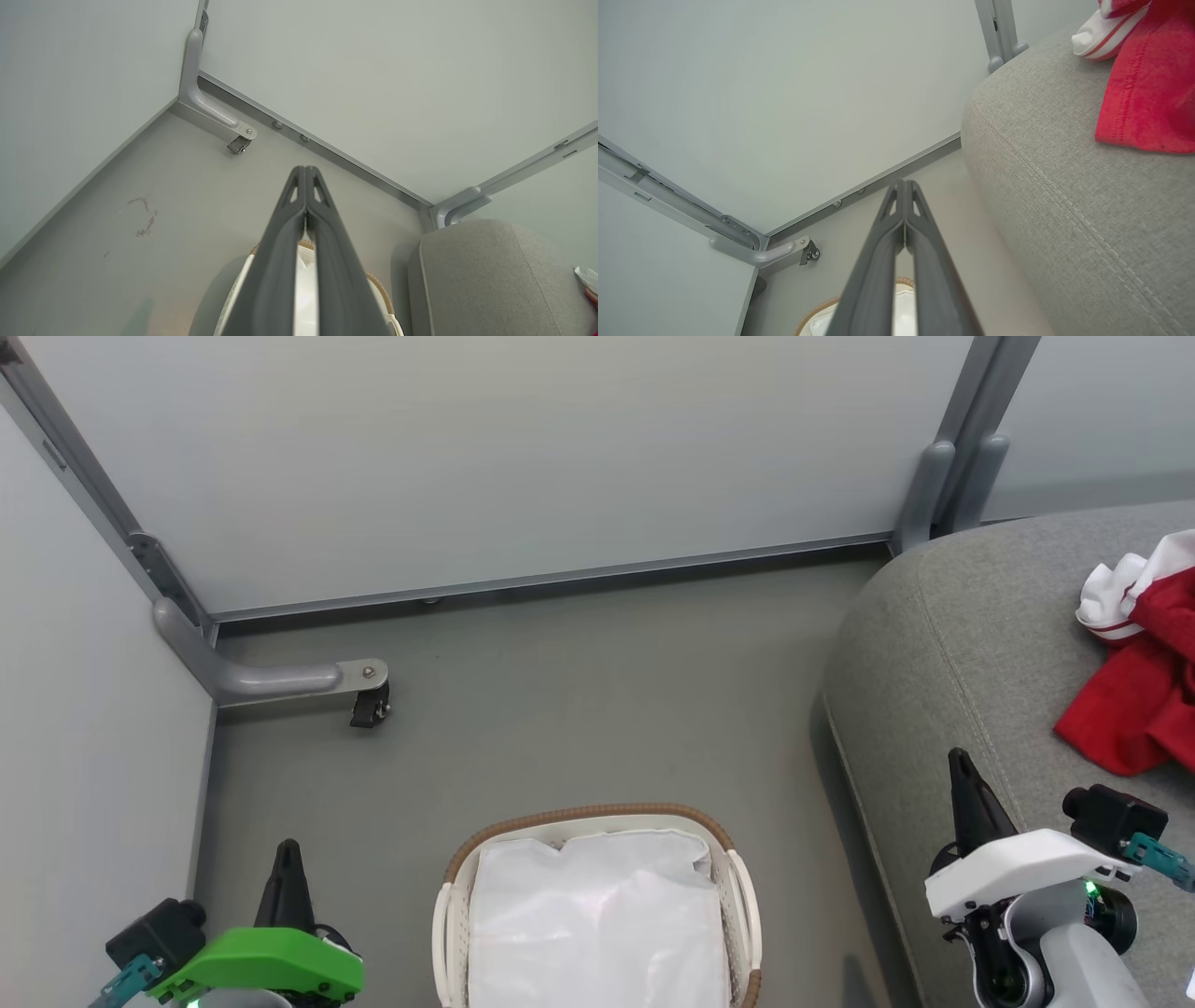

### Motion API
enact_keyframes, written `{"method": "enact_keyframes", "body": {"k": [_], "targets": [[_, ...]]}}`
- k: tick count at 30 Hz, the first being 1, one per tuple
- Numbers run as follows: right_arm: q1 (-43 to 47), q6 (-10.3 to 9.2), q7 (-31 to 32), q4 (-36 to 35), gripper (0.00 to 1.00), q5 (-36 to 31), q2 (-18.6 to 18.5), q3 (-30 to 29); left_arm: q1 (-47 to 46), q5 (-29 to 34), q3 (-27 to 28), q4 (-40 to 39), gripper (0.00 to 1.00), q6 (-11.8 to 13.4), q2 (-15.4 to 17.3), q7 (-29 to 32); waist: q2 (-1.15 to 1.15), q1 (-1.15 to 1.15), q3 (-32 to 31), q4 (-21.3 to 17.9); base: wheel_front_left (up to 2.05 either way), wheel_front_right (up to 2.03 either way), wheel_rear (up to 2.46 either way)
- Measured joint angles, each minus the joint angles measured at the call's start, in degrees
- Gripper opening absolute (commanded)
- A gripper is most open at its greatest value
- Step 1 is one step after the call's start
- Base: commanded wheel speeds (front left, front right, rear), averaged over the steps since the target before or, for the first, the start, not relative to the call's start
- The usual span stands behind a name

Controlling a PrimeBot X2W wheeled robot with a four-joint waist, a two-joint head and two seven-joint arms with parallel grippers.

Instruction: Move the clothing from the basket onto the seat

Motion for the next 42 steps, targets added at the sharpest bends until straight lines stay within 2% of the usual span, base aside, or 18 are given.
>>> {"method": "enact_keyframes", "body": {"k": [20, 42], "targets": [[0.98, -0.01, 4.14, -2.42, 0.00, 16.97, -0.14, -0.90, -0.31, -15.11, 1.83, -2.32, 0.00, -0.81, 0.01, 4.19, 0.00, 0.00, -0.52, 0.00, 0.00, 0.00, 0.00], [1.89, -0.01, 7.79, -4.55, 0.00, 31.93, -0.29, -1.66, -0.96, -28.17, 3.49, -4.46, 0.00, -1.48, 0.03, 7.94, 0.00, 0.00, -1.08, -0.01, 0.00, 0.00, 0.00]]}}
